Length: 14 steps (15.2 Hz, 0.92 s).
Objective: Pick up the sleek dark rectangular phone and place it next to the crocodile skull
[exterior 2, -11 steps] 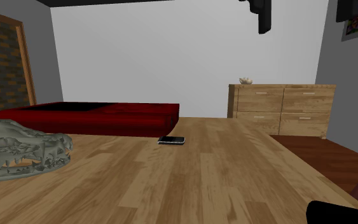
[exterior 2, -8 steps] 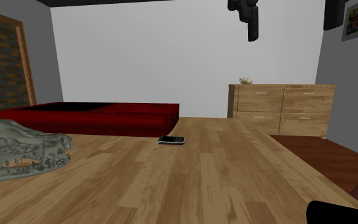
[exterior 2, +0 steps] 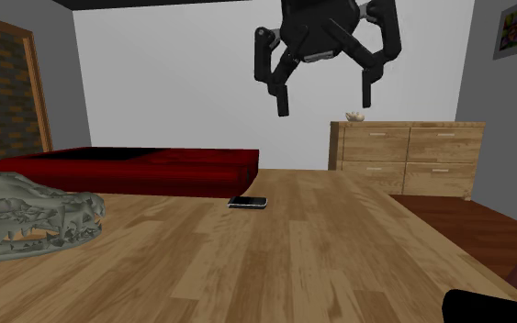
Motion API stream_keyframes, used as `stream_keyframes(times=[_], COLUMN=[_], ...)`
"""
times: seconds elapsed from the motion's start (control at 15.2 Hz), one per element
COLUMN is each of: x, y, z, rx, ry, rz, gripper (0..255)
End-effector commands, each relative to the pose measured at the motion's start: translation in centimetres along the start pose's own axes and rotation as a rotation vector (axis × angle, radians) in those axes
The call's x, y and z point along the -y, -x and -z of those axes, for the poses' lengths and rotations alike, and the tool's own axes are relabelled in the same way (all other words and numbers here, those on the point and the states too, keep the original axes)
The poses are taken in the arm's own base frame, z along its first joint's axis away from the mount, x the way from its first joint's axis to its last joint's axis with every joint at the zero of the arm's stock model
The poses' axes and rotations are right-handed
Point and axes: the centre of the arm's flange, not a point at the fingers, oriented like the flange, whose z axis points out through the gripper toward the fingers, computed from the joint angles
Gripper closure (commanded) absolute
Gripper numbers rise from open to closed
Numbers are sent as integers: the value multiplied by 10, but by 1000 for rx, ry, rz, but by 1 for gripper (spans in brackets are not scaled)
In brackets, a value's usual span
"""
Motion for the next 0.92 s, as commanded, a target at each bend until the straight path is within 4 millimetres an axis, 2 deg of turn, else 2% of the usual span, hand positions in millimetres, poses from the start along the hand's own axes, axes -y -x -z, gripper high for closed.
stream_keyframes(times=[0.0, 0.4, 0.86], x=[21, 83, 145], y=[-11, -44, -98], z=[-12, -48, -91], rx=[6, 24, 44], ry=[-3, -7, -11], rz=[-77, -287, -531], gripper=[0, 0, 0])
